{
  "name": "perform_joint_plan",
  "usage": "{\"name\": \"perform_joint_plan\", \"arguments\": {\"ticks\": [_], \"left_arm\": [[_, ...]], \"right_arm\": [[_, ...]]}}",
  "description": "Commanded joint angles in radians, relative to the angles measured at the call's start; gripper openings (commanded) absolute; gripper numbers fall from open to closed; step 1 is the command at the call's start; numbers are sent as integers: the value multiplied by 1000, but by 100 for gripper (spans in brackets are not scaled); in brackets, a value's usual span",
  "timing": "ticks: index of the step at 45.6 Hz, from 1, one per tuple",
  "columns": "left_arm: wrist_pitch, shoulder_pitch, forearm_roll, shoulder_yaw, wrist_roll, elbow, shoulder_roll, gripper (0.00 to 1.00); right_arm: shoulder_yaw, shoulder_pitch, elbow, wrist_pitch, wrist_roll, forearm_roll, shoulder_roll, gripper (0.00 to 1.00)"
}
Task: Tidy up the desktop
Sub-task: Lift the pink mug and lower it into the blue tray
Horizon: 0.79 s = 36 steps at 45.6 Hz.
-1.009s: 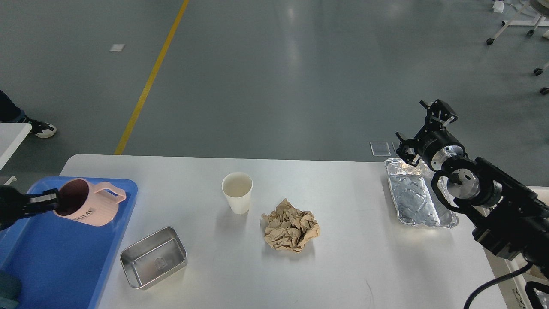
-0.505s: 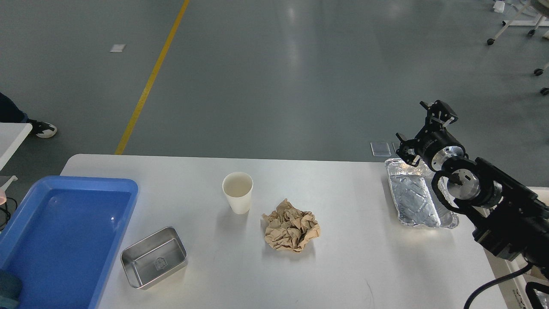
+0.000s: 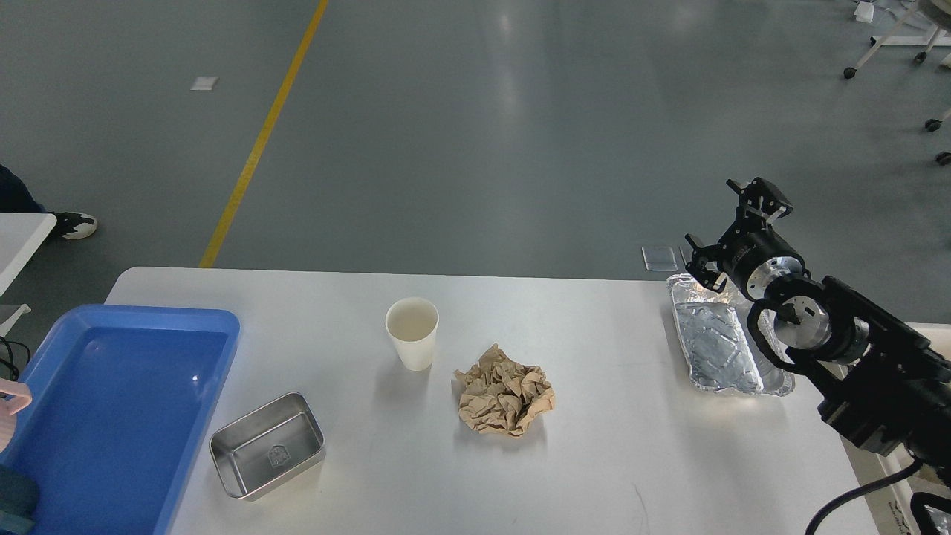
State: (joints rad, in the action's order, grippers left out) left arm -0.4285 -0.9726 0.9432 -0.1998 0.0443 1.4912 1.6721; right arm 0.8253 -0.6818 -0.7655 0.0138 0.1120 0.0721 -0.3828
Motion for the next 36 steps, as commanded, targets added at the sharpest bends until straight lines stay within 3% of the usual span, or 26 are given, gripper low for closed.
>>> {"name": "perform_joint_plan", "arguments": {"ticks": [1,16,25,36], "left_arm": [[89,9,-9,-87,2,-22,-83,0],[220,83,-54,-152,0,-144,-296,0],[287,163,-54,-148,-3,-163,-370,0],[313,201,-54,-145,-4,-170,-413,0]], "right_arm": [[0,1,0,0,0,0,1,100],[-2,2,0,0,0,0,2,100],[0,1,0,0,0,0,1,100],[0,-1,0,0,0,0,1,100]]}}
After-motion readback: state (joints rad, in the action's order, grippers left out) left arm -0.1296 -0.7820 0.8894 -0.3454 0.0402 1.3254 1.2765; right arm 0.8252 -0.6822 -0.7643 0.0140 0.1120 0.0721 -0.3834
